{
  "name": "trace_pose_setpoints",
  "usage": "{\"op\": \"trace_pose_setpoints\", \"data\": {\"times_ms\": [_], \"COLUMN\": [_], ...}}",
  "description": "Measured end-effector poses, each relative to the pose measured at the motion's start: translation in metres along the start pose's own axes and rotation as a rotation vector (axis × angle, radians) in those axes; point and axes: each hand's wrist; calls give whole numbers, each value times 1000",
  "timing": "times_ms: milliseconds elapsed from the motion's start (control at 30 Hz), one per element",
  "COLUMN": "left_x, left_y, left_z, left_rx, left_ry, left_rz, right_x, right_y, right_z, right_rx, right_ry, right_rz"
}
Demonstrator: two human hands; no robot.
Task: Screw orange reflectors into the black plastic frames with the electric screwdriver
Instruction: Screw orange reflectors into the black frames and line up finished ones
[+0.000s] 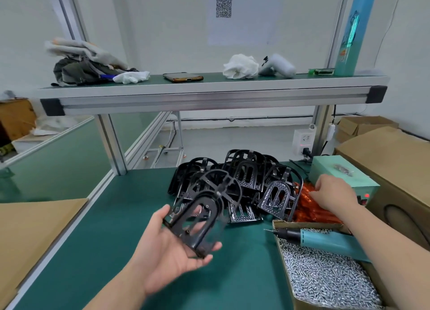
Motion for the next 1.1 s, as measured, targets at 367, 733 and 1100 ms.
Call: {"op": "trace_pose_setpoints", "data": {"times_ms": [367, 733, 1100], "left_x": [-21, -19, -27], "left_y": [-18, -25, -56], "left_z": [29, 23, 30], "left_rx": [-439, -368, 142], "left_ry": [-102, 262, 389], "left_rz": [-186, -566, -964], "right_x": [1, -3, -32], "right_y": [1, 1, -19], "right_z": [2, 0, 32], "right_rx": [30, 46, -156], "right_ry": [-73, -77, 150], "right_rz": [132, 52, -300]}}
Point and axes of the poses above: each hand's wrist, its own z-axis away from the middle knuckle, its own x-axis out of the palm, y = z × x, and after that the axes turned 10 degrees about -z, right-handed
